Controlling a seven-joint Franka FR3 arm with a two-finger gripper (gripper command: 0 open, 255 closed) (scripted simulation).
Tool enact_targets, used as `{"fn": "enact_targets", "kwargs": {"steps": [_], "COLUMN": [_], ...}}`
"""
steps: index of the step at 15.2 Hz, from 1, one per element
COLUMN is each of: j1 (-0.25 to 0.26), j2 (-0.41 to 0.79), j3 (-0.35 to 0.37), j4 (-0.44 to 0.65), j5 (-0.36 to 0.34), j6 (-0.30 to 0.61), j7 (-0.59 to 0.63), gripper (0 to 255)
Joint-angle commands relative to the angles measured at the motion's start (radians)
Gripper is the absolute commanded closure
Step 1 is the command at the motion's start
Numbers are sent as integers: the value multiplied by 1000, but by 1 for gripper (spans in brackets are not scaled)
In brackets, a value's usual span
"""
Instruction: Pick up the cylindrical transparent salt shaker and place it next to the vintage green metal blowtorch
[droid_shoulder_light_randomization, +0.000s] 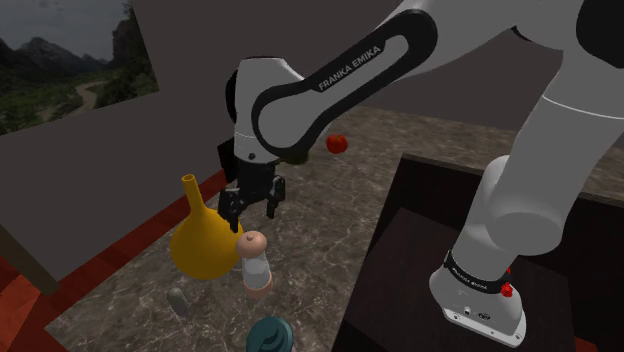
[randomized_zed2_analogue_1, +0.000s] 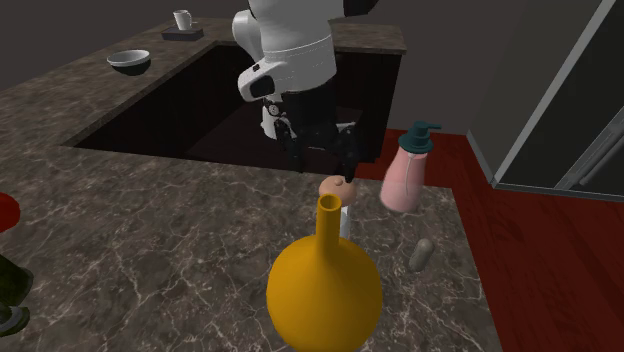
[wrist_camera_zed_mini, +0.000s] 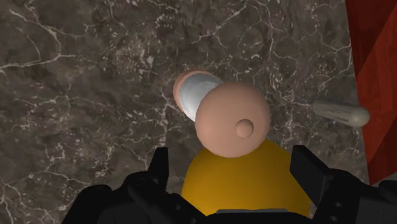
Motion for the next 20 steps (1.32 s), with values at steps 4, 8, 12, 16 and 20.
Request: {"fn": "enact_targets", "kwargs": {"steps": [4,8,12,16,20], "j1": [11,17,17,17,17], "j2": [71,109,109,109,109], "j3": [15,20,20,20,19], "j4": [4,-6,-6,-6,-6], "j5": [-22,-33,-33,-33,-33], "j6": [75,123,123,123,123], "j7": [26,34,34,34,34], "gripper": [0,0,0,255,255]}}
